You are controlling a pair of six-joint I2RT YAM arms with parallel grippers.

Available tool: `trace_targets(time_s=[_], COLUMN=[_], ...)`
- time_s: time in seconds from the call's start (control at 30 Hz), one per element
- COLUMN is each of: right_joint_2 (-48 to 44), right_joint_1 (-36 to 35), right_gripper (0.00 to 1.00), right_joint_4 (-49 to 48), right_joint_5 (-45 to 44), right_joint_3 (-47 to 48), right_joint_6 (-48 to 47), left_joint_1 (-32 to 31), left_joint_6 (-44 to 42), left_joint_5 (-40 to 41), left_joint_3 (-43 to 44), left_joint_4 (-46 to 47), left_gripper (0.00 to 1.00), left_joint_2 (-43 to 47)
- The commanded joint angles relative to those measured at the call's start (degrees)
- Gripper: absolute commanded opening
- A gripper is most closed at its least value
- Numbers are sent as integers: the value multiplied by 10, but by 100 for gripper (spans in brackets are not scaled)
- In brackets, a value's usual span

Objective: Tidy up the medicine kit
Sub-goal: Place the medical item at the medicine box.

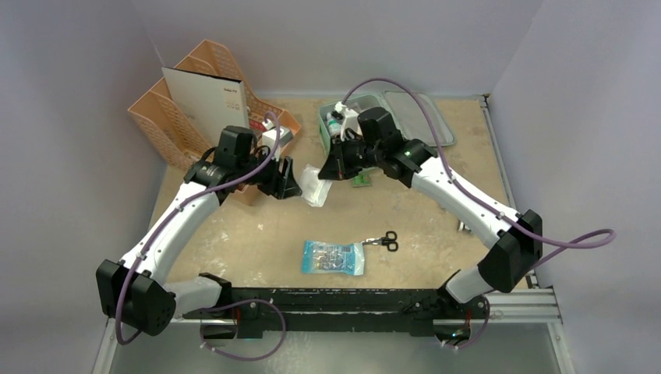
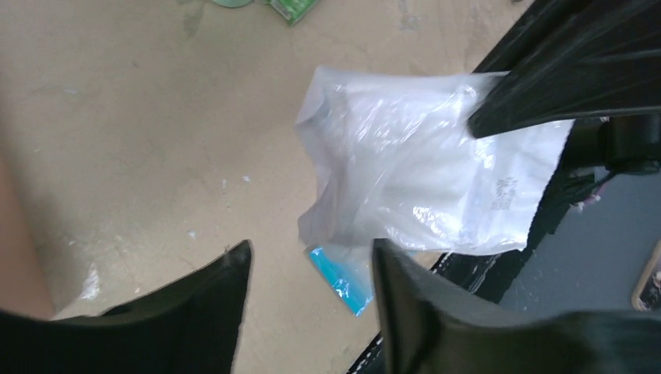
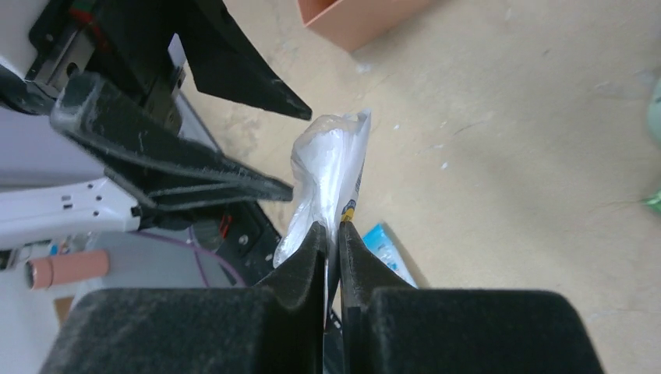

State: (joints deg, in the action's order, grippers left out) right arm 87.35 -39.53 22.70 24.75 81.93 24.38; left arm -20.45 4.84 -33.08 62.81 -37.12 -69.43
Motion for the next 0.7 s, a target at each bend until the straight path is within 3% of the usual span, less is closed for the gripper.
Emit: trace_targets(time_s=[0.0, 0.07, 0.13, 0.33, 0.67], right_joint_2=[-26, -25, -23, -5, 84], right_joint_1=[8, 21, 40, 113, 190], right_gripper=[5, 5, 6, 6, 8], right_joint_4=[-51, -58, -71, -122, -176], right_joint_5=[-103, -135, -158, -211, -262], right_joint_3=[-1, -1, -4, -10, 24], right_joint_6=[-20, -33, -40, -62, -126], left_joint_1=[1, 2, 4, 6, 5], left_joint_6=[57, 76, 92, 71, 34], left_joint_5=[71, 87, 103, 118, 156], left_joint_3=[33, 43, 51, 54, 4], left_joint_4=[15, 14, 11, 10, 8], left_gripper=[63, 76, 79, 86, 88], left_joint_2=[25, 24, 22, 15, 28])
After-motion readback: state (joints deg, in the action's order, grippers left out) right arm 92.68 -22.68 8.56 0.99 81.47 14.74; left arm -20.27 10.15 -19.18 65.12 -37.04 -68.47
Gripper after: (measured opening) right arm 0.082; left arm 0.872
